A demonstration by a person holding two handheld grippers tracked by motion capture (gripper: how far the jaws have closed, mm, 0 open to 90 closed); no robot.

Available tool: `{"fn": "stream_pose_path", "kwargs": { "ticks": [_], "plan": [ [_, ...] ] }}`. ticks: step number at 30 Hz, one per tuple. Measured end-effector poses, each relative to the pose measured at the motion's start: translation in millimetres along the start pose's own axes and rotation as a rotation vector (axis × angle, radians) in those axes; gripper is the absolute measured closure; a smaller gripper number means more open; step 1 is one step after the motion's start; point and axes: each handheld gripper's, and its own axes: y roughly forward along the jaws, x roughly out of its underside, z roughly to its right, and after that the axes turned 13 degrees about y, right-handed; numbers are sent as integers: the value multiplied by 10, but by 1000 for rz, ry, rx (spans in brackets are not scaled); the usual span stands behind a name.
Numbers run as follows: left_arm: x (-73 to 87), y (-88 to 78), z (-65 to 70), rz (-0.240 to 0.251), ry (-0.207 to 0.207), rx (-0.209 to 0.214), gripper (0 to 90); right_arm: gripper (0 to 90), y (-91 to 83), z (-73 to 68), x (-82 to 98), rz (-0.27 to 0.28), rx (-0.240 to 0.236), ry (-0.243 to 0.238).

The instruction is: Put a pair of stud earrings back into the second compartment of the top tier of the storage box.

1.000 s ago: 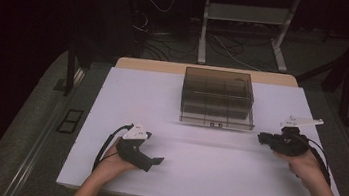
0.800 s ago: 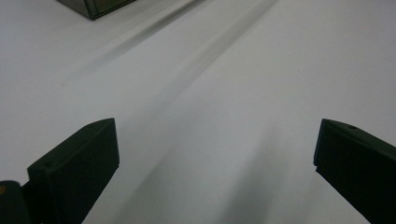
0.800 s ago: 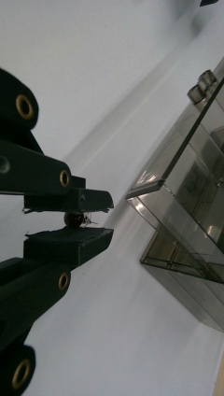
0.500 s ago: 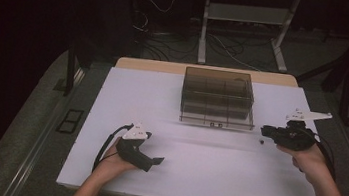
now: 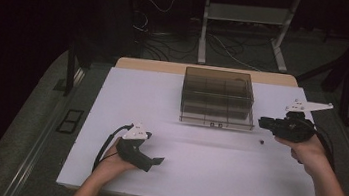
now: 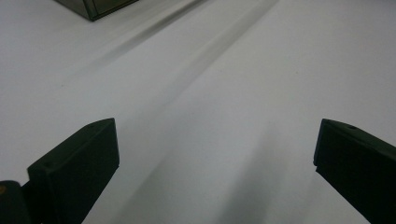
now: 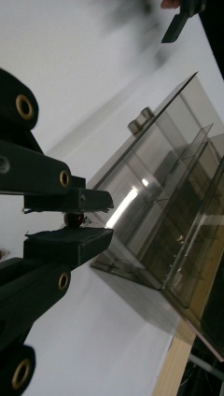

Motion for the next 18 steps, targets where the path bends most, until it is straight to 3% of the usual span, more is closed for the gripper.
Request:
{"fn": "stream_pose_path", "kwargs": {
  "ticks": [18],
  "plan": [
    [-1,-3,6,1,-2,3,0,789,248,-163,-176,4,-57,-32]
  ]
}}
